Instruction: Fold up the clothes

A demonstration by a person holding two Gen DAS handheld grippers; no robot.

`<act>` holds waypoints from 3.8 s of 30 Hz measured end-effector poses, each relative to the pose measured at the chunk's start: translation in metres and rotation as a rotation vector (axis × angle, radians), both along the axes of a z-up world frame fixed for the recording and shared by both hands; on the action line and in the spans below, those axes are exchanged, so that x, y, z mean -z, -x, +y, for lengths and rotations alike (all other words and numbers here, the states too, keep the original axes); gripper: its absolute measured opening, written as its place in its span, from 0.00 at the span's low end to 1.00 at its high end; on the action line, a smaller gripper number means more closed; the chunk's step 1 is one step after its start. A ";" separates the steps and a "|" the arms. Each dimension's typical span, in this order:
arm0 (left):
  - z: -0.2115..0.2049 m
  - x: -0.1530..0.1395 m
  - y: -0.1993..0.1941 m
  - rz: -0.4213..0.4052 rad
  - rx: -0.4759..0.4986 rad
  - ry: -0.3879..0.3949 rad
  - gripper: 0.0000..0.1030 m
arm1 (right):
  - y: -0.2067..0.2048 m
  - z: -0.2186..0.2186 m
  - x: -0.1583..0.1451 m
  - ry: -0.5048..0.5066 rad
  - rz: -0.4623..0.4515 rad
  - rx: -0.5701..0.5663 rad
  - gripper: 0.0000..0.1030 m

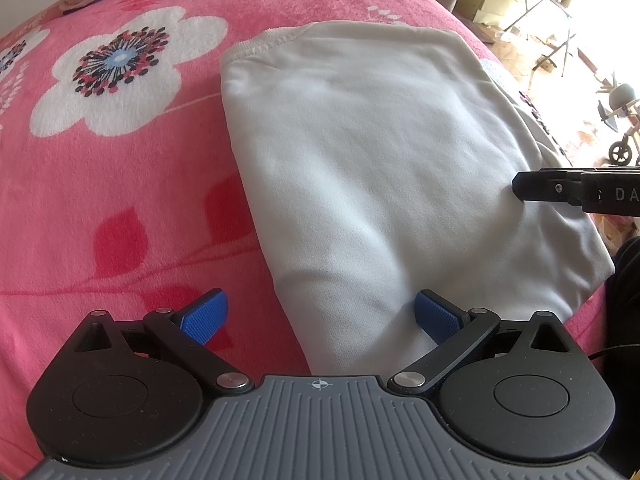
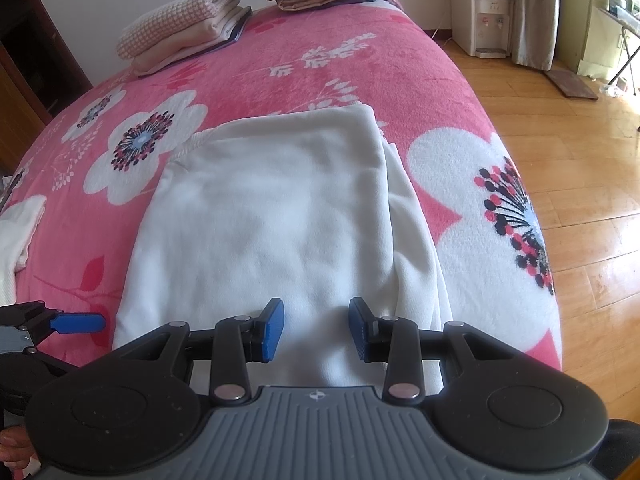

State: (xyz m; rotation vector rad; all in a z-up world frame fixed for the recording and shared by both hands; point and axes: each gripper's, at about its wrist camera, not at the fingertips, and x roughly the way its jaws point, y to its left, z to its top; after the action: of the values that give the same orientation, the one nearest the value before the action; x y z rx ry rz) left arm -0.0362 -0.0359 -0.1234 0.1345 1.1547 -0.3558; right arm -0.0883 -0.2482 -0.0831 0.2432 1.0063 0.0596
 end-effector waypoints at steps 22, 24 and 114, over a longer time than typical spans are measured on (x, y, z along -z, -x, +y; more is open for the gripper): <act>0.001 0.001 0.001 0.008 -0.010 0.005 0.99 | 0.014 -0.016 0.000 0.017 0.003 0.007 0.37; 0.001 0.001 0.001 0.008 -0.010 0.004 0.99 | 0.014 -0.016 0.000 0.019 0.004 0.007 0.37; 0.047 0.045 -0.084 -0.002 -0.121 0.632 0.47 | -0.149 -0.081 0.089 -0.803 0.121 -0.229 0.30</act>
State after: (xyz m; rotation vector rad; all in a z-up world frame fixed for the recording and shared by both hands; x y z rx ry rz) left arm 0.0473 0.0116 -0.1689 -0.4853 0.9956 -0.5947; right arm 0.0610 -0.3296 -0.1726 0.8697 1.0882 0.6710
